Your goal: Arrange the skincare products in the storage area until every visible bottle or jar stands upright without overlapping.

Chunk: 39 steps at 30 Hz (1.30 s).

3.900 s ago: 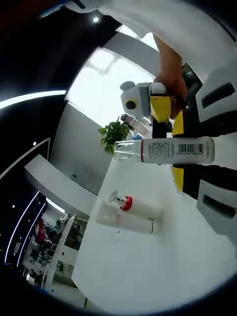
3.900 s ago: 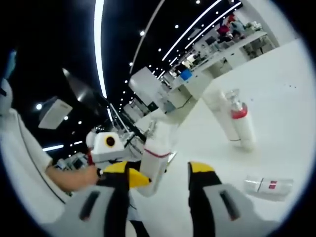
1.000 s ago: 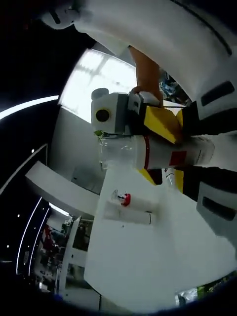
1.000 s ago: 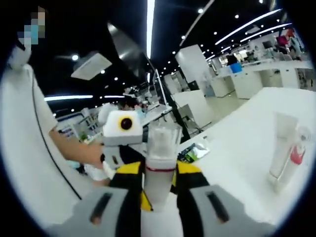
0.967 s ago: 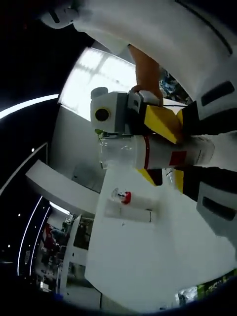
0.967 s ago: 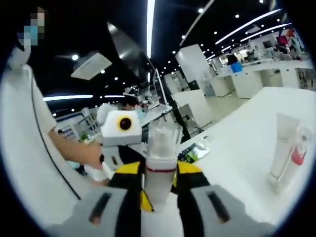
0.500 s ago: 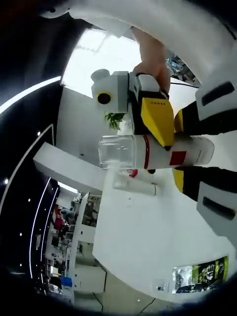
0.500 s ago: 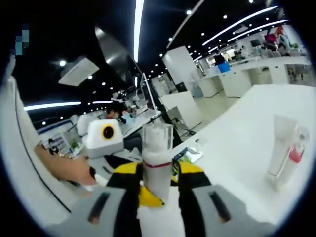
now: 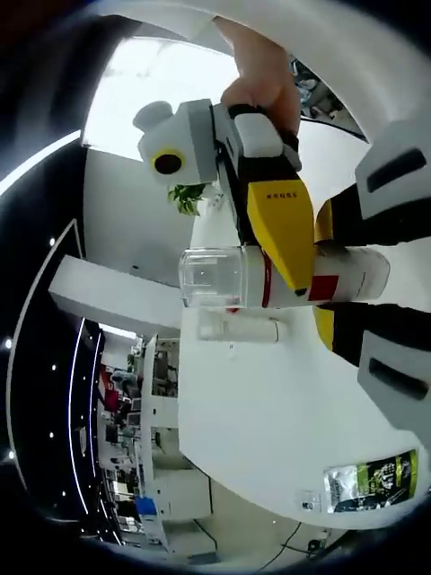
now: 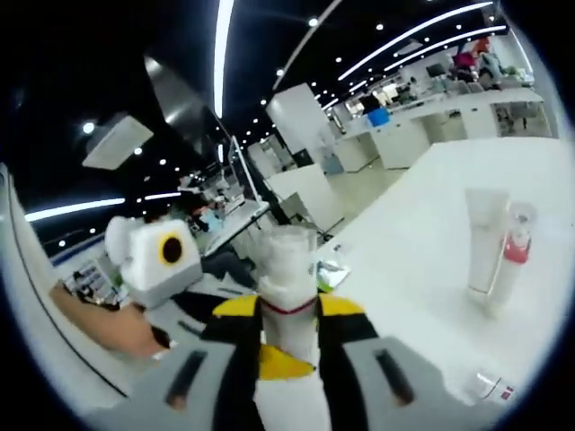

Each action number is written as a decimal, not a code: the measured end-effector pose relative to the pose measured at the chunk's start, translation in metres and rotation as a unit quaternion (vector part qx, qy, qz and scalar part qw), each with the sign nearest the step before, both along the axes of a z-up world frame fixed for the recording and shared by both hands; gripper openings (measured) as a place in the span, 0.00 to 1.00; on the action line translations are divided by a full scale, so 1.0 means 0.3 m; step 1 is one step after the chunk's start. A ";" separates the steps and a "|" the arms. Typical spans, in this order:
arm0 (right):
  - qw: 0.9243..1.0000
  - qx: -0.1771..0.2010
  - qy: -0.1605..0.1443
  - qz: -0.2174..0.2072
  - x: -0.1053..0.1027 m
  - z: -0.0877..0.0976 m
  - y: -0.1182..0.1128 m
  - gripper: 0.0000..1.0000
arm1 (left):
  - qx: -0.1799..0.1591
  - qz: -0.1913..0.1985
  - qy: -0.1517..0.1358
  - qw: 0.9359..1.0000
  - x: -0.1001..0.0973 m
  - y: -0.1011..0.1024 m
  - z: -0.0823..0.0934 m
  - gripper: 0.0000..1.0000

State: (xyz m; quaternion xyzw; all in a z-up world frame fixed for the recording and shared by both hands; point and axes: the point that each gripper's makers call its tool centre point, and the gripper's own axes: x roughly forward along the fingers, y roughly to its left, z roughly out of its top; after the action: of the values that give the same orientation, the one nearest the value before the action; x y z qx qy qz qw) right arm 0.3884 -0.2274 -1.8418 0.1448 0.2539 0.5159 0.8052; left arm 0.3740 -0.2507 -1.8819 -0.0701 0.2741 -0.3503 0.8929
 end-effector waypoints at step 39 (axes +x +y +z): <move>0.959 0.127 -0.070 0.244 -0.226 0.253 -0.182 0.20 | -0.244 -0.365 0.053 0.897 -0.241 -0.242 0.252 0.28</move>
State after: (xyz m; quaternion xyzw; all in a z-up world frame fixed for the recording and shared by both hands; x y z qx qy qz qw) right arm 0.3205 -0.2819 -1.7659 0.1429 0.1573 0.7332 0.6460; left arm 0.3016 -0.3234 -1.8062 -0.1991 0.2331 -0.7035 0.6412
